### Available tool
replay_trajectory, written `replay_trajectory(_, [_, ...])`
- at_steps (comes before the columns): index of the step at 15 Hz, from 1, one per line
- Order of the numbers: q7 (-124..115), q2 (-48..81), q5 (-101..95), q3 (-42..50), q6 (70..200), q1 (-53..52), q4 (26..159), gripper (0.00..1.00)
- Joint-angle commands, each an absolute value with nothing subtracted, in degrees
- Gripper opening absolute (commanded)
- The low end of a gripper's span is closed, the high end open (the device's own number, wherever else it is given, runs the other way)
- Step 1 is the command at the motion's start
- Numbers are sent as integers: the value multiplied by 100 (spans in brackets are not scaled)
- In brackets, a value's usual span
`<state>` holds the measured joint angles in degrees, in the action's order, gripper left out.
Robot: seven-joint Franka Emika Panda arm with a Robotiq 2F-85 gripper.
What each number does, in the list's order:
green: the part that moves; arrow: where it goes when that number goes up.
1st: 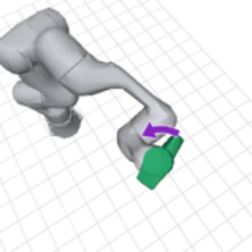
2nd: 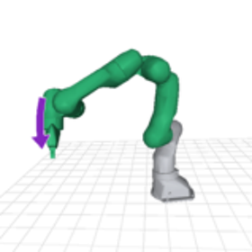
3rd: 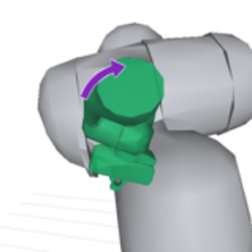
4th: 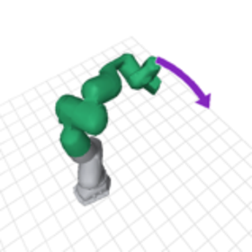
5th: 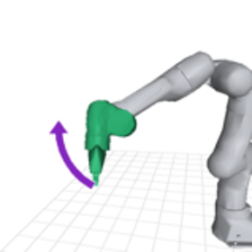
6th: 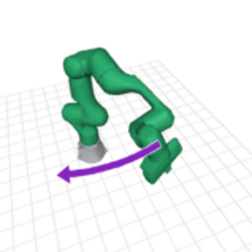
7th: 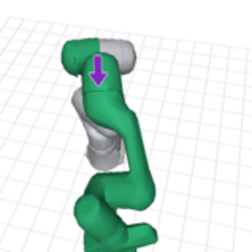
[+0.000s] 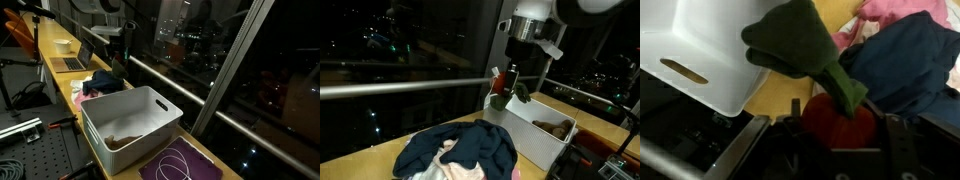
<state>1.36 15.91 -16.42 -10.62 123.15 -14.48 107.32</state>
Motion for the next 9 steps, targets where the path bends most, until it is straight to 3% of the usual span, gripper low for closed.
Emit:
replay_trajectory(1, [158,1482,-1472,-986,12252,-1313,10925,95])
replay_trajectory(3, [171,1454,-1399,-956,12302,-1220,11058,100])
replay_trajectory(9, [228,1273,-1322,-755,12510,-869,11616,100])
